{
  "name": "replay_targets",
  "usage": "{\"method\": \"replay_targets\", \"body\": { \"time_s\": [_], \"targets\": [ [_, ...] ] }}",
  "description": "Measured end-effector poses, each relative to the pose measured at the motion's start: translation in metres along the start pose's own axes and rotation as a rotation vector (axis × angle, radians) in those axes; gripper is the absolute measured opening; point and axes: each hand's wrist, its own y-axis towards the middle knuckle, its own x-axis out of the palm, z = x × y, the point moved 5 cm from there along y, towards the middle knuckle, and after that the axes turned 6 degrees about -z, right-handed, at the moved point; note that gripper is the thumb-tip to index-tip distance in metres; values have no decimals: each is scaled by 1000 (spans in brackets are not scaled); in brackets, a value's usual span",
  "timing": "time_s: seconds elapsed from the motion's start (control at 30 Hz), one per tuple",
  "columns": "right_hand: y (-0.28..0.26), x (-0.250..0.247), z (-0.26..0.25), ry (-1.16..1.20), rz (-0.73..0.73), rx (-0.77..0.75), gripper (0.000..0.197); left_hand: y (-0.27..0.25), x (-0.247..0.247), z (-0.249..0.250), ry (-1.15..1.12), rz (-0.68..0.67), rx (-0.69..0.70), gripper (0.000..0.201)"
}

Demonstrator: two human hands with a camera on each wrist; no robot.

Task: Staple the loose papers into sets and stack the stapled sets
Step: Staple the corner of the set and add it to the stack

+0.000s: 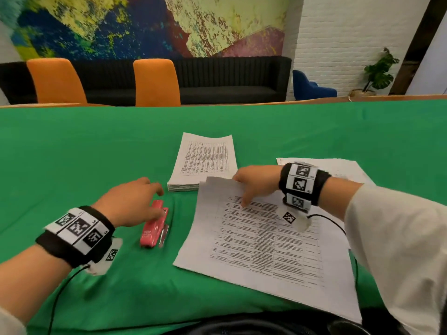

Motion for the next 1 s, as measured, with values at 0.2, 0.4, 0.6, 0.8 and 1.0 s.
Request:
{"method": "replay_targets", "body": {
  "time_s": [0.2, 0.4, 0.6, 0.8, 1.0],
  "targets": [
    [17, 37, -38, -141, 318, -164, 85, -7, 26, -13, -277, -174, -197, 97],
    [9, 85, -37, -188, -132, -150, 90, -4, 33, -2, -362, -176, -137, 43],
    [-1, 74, -28, -161, -220, -279, 89, -1, 7, 15, -229, 33, 34, 32],
    [0, 74, -9, -41, -147, -179, 112, 10, -5, 63, -315, 93, 194, 44],
    [-4, 85, 36, 179, -79, 34, 119, 32, -6, 104, -275, 89, 274, 42]
  ]
}}
